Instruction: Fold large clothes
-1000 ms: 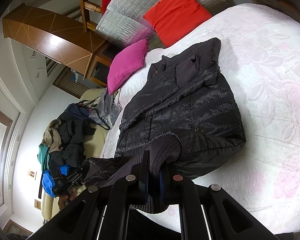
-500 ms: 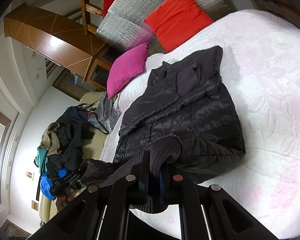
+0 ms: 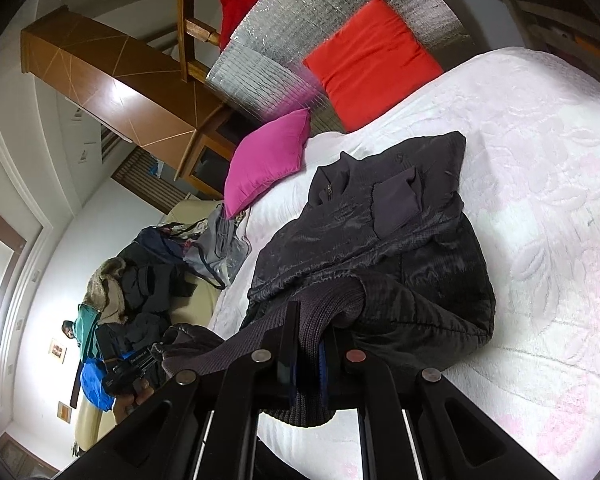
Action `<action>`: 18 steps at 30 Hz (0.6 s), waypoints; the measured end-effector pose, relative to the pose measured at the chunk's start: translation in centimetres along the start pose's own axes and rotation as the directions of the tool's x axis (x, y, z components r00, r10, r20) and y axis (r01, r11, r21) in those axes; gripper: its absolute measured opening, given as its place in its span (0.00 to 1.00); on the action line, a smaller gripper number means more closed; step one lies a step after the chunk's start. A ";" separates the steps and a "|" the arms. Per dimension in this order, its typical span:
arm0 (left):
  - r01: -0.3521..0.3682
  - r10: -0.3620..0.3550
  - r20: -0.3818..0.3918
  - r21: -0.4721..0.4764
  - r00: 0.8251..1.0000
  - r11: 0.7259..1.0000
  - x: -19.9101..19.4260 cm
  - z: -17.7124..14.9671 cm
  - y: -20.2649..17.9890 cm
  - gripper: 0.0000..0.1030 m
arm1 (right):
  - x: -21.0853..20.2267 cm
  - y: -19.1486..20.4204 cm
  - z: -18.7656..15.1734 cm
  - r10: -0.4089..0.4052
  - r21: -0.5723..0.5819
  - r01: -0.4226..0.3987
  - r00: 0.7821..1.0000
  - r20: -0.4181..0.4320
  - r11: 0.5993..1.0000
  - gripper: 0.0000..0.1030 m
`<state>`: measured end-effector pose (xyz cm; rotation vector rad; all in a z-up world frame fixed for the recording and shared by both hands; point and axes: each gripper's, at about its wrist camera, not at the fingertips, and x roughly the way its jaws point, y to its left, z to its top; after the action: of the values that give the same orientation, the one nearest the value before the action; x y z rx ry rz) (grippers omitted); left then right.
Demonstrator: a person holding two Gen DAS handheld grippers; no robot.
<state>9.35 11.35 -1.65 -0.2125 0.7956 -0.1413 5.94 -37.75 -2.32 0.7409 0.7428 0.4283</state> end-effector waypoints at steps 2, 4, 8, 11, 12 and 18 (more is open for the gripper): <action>0.001 -0.001 0.003 0.005 1.000 1.000 -0.3 0.0 -0.1 0.07 | -0.2 0.1 -0.1 0.000 0.001 0.000 1.000 0.003 1.000 0.07; 0.002 -0.002 0.006 0.009 1.000 1.000 -0.4 0.1 -0.1 0.07 | -0.4 0.2 -0.1 -0.001 0.000 0.001 1.000 0.006 1.000 0.07; 0.007 -0.007 0.021 0.015 1.000 1.000 -0.9 0.4 -0.4 0.07 | -0.6 0.2 0.3 -0.004 0.002 0.004 1.000 0.016 1.000 0.07; 0.007 -0.007 0.031 0.024 0.999 1.000 -0.9 0.8 -0.7 0.07 | -0.6 0.3 0.6 -0.005 -0.003 0.005 1.000 0.025 1.000 0.07; 0.006 -0.007 0.032 0.027 0.999 1.000 -0.8 1.1 -0.8 0.07 | -0.7 0.3 0.7 -0.005 -0.004 0.005 1.000 0.027 1.000 0.07; -0.007 0.006 0.043 0.036 0.999 0.999 -0.2 2.5 -1.3 0.07 | -0.3 0.7 2.4 -0.001 -0.016 0.001 0.999 0.046 1.000 0.07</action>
<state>10.93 10.44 0.48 -0.1783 0.7504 -0.1444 7.47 -38.57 -0.45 0.7333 0.6964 0.4146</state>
